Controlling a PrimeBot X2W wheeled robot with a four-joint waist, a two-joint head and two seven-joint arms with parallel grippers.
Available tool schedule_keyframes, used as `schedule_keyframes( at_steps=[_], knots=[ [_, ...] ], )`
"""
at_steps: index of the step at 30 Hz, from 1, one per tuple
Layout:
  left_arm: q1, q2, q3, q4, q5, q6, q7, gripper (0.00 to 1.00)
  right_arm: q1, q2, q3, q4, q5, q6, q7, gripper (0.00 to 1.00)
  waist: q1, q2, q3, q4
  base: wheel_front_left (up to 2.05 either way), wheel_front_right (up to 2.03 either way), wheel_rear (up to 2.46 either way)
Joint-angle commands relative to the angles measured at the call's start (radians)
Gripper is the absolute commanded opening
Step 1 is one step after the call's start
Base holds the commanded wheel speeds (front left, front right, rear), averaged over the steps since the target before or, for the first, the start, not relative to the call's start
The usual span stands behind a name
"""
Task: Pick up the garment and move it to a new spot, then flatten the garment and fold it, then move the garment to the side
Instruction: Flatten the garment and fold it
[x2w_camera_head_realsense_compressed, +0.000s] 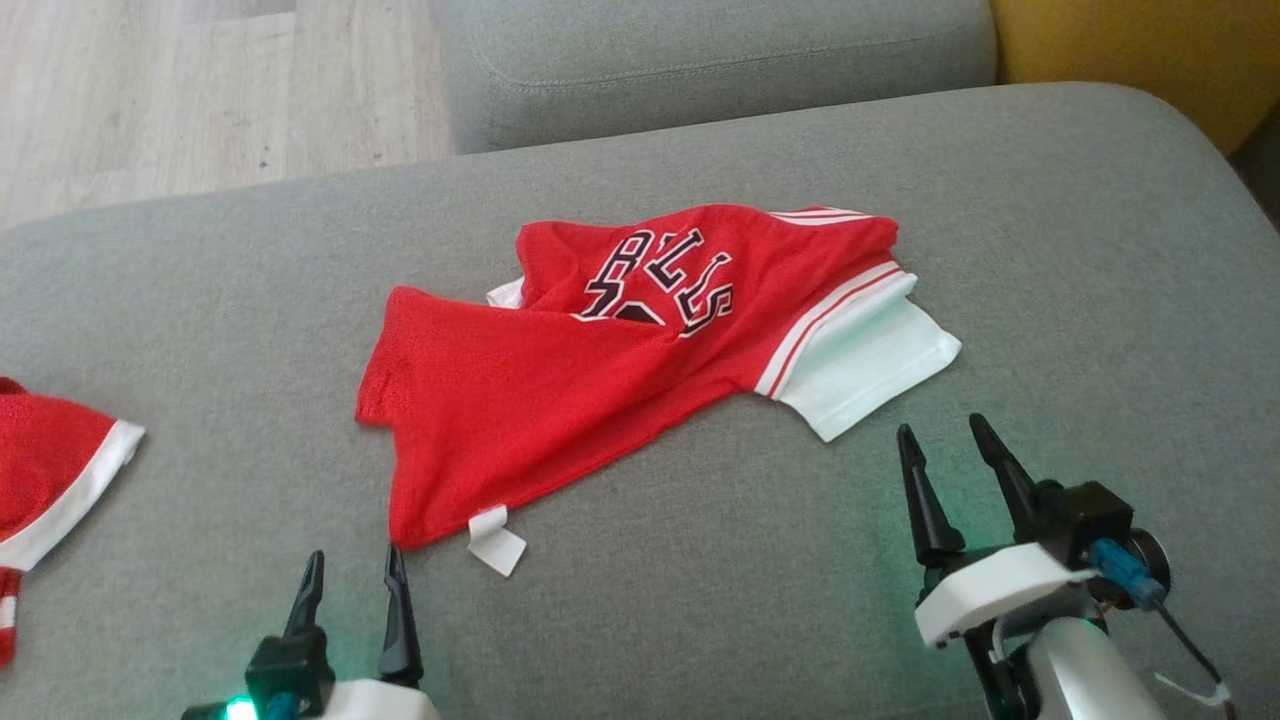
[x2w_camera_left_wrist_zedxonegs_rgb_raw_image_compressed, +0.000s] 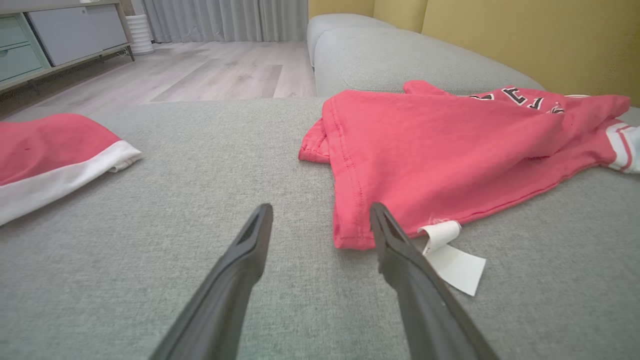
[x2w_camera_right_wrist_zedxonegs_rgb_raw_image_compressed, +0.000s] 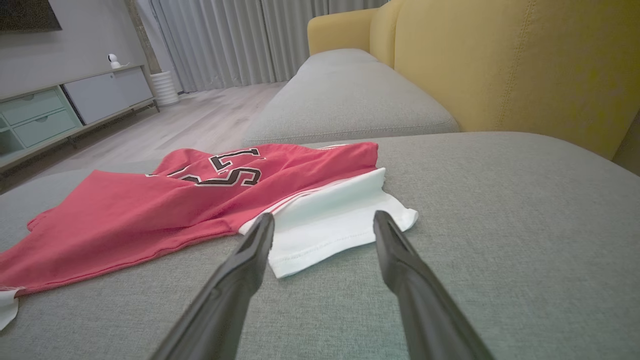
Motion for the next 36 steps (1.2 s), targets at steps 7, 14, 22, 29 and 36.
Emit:
schedule_keyframes(
  at_steps=[7, 14, 22, 29, 36],
  knots=[
    [-0.065, 0.008, 0.019, -0.015, -0.018, 0.000, -0.005, 1.00, -0.045, -0.004, 0.016, -0.022, 0.014, -0.001, -0.006, 1.00, 0.0000, 0.0000, 0.012, 0.026, 0.00, 0.00, 0.00],
    [-0.087, 0.008, 0.013, -0.012, -0.022, 0.007, -0.005, 1.00, -0.061, -0.004, 0.000, -0.017, 0.023, -0.001, -0.006, 1.00, 0.0000, 0.0000, 0.026, 0.056, 0.00, 0.00, 0.00],
    [-0.100, 0.008, 0.025, -0.016, -0.019, 0.007, -0.005, 1.00, -0.088, -0.004, -0.012, -0.004, 0.019, -0.001, -0.006, 1.00, 0.0000, 0.0000, 0.031, 0.078, 0.00, 0.00, 0.00],
    [-0.095, 0.008, 0.023, -0.022, -0.036, -0.023, -0.005, 1.00, -0.082, -0.004, -0.003, 0.001, 0.025, -0.001, -0.006, 1.00, 0.0000, 0.0000, 0.022, 0.078, 0.00, 0.00, 0.00],
    [-0.126, 0.008, -0.035, 0.048, -0.131, -0.109, -0.005, 1.00, -0.091, -0.004, 0.006, 0.005, 0.022, -0.001, -0.006, 1.00, 0.0000, 0.0000, 0.065, 0.050, 0.00, 0.00, 0.00]
  ],
)
